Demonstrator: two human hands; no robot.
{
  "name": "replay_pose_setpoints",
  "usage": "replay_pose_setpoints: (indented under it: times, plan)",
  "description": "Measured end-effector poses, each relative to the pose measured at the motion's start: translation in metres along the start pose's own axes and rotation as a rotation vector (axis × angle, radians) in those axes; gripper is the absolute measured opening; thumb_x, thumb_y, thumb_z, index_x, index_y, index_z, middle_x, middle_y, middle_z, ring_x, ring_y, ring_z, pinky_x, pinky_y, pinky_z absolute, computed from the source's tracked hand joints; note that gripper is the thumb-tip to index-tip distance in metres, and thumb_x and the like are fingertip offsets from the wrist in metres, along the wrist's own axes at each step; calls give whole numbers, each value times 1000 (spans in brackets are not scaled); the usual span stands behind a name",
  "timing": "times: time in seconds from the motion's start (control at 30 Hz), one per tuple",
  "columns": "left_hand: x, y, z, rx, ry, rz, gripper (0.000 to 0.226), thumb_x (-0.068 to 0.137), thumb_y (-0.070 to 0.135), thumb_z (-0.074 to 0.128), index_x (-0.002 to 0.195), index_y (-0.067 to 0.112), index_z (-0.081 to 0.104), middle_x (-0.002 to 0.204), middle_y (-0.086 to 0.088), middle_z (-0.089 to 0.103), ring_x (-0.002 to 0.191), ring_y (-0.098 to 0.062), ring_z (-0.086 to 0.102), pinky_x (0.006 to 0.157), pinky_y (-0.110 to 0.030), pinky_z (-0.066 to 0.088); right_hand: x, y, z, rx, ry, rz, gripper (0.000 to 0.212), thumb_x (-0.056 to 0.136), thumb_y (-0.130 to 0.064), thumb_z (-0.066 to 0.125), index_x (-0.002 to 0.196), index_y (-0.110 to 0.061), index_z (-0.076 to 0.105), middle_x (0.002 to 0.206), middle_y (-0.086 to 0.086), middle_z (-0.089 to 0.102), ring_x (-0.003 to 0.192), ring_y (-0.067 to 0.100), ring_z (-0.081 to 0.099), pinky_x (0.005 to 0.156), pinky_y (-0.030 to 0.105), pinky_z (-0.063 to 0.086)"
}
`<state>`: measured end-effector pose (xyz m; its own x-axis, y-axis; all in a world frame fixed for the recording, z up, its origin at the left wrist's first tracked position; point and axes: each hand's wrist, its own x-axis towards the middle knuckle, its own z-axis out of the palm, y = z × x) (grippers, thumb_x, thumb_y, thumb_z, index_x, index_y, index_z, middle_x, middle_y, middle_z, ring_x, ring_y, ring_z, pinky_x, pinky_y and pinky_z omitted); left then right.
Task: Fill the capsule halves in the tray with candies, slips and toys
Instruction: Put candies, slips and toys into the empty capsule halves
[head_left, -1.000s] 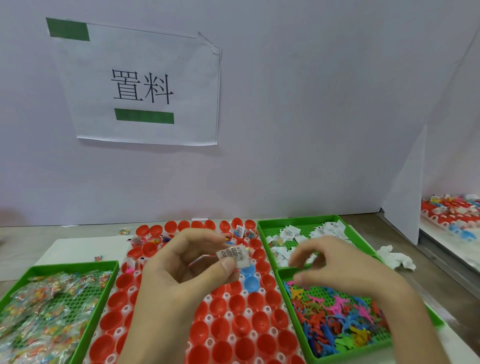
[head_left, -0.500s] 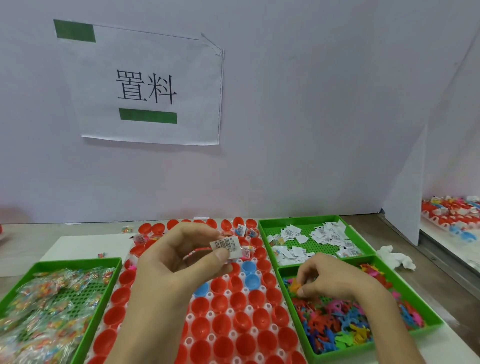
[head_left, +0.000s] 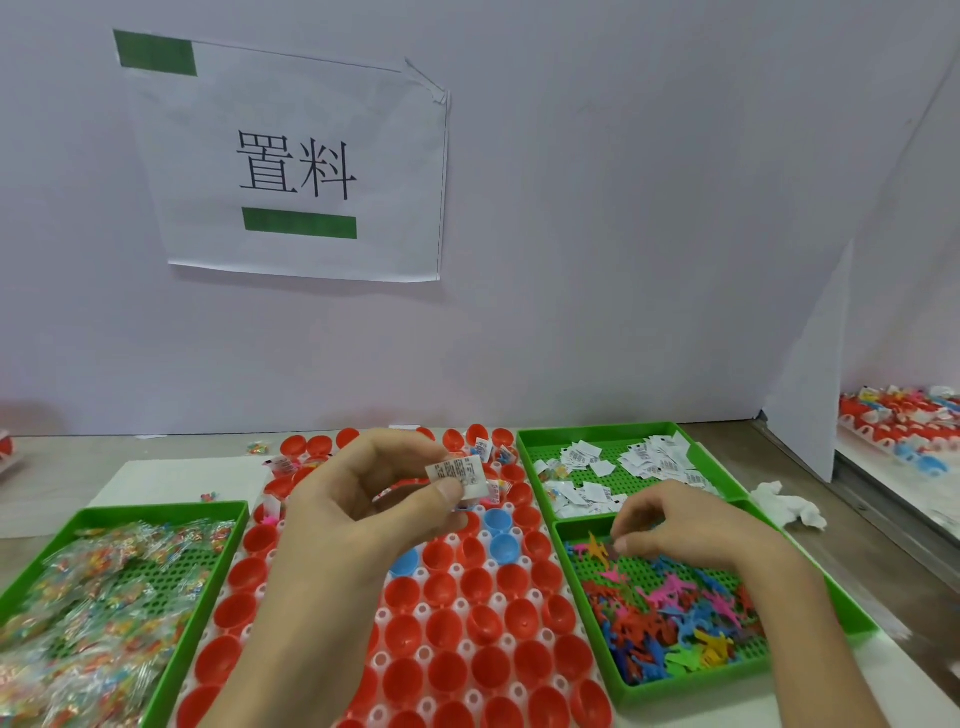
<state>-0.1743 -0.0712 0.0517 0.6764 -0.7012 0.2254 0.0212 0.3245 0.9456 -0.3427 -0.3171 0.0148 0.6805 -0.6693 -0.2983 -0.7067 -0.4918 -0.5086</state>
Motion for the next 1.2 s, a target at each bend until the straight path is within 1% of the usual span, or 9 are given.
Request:
replay_pose_setpoints:
  times: [0.1, 0.27, 0.4, 0.5, 0.7, 0.87, 1.0, 1.07, 1.2]
  plan:
    - [0, 2, -1, 9, -4, 13, 26, 54, 15, 89, 76, 23, 77, 80, -4, 75, 71, -22, 75, 65, -25, 60, -2, 8, -3, 0, -55, 43, 12, 82, -22, 82, 90, -24, 74, 91, -5, 73, 85, 10, 71, 81, 26, 53]
    - [1, 1, 0, -8, 14, 5, 24, 50, 26, 79, 73, 24, 76, 77, -1, 74, 68, -20, 74, 64, -25, 60, -3, 6, -1, -4, -144, 49, 17, 79, -26, 85, 91, -19, 74, 84, -2, 76, 81, 15, 73, 90, 38, 57]
    - [1, 2, 1, -5, 5, 8, 23, 50, 25, 79, 73, 23, 76, 77, -2, 74, 68, -21, 74, 64, -26, 60, -3, 0, 1, 29, -180, 23, 16, 76, -24, 87, 85, -19, 75, 69, -8, 72, 64, 3, 66, 67, 24, 54]
    - [1, 1, 1, -8, -2, 14, 24, 50, 25, 79, 73, 22, 76, 77, -2, 74, 68, -21, 74, 64, -25, 60, -3, -4, 4, 15, -195, 30, 8, 80, -16, 83, 83, -19, 77, 67, -11, 73, 61, -2, 65, 65, 19, 50]
    - [0, -2, 2, 4, -27, 2, 16, 58, 18, 77, 73, 24, 75, 77, -2, 74, 70, -20, 74, 64, -24, 60, -12, -11, -6, 65, -34, -122, 16, 88, -11, 72, 84, -25, 77, 82, -8, 76, 77, 2, 70, 75, 21, 52]
    - [-1, -3, 5, 32, -21, -6, 14, 63, 14, 78, 71, 25, 75, 74, 3, 73, 67, -15, 73, 61, -22, 59, -21, -24, -13, 290, 122, -323, 23, 91, -7, 67, 79, -26, 74, 85, 3, 74, 81, 17, 72, 79, 32, 58]
    - [-2, -2, 3, 41, -19, -9, 14, 65, 15, 78, 72, 26, 75, 77, 1, 74, 71, -16, 74, 61, -20, 57, -17, -20, -13, 175, 164, -284, 19, 90, -16, 73, 80, -33, 74, 87, -11, 73, 76, 10, 71, 76, 29, 57]
    - [-2, -2, 2, 33, -25, -12, 14, 61, 20, 77, 73, 25, 75, 79, -1, 75, 73, -19, 74, 62, -21, 57, -14, -15, -9, 52, 62, -194, 14, 85, -20, 78, 84, -34, 75, 85, -15, 73, 76, 3, 69, 75, 25, 53]
    - [-2, -4, 2, 36, -35, -17, 15, 60, 21, 77, 74, 24, 75, 78, 0, 74, 72, -19, 74, 62, -22, 58, -11, -15, -1, 20, -200, -123, 23, 78, -23, 83, 97, -32, 75, 88, -8, 76, 81, 3, 71, 80, 29, 53]
